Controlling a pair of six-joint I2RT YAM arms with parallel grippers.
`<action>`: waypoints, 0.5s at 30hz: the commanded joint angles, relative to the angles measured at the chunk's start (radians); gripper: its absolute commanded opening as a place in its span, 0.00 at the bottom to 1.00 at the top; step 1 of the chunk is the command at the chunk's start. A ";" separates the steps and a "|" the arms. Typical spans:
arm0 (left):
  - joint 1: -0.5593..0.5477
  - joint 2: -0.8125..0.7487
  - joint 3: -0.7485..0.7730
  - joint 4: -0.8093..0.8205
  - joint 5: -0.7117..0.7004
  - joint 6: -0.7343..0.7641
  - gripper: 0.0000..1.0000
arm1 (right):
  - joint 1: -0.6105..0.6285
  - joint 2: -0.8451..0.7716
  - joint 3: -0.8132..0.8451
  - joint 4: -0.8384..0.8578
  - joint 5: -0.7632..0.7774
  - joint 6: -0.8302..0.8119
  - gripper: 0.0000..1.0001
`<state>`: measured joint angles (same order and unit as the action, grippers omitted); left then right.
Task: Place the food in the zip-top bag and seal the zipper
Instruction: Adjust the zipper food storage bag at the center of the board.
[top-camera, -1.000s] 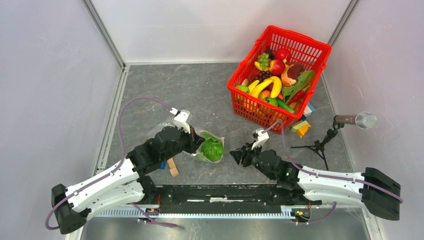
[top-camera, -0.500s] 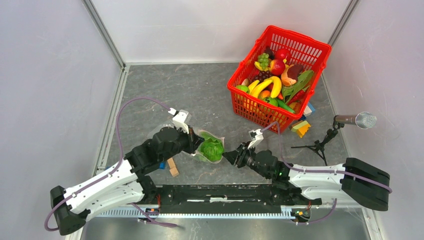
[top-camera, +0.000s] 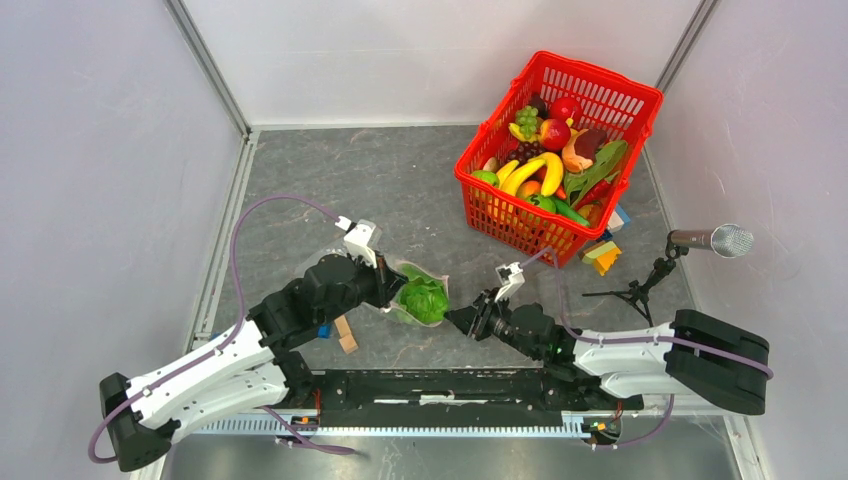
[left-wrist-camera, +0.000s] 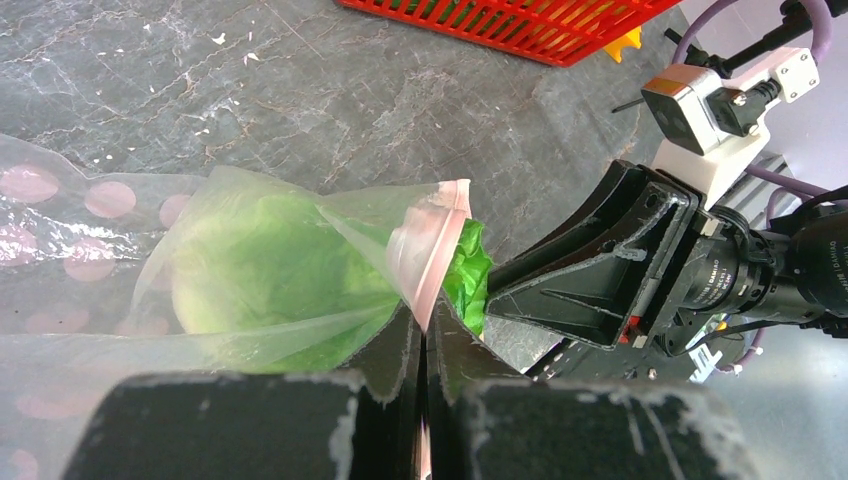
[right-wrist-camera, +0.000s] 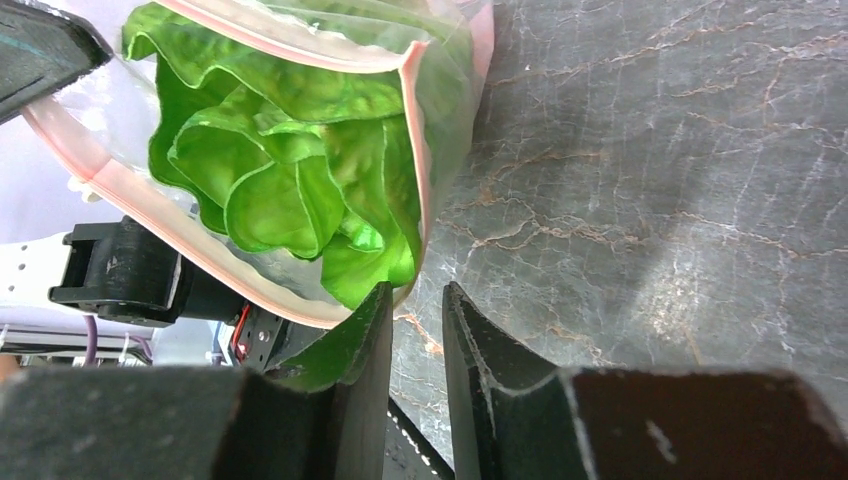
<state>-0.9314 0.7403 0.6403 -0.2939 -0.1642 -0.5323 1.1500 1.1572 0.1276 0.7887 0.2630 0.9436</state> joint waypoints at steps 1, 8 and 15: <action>0.003 -0.022 0.042 0.038 -0.005 -0.033 0.02 | 0.001 -0.013 -0.034 0.055 0.042 0.008 0.29; 0.004 -0.019 0.046 0.039 0.003 -0.032 0.02 | 0.001 0.003 -0.037 0.114 0.059 -0.011 0.28; 0.004 -0.021 0.043 0.037 0.000 -0.036 0.02 | 0.000 -0.039 -0.094 0.192 0.089 -0.017 0.28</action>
<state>-0.9314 0.7349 0.6403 -0.3008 -0.1631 -0.5327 1.1500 1.1564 0.0967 0.8940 0.3000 0.9409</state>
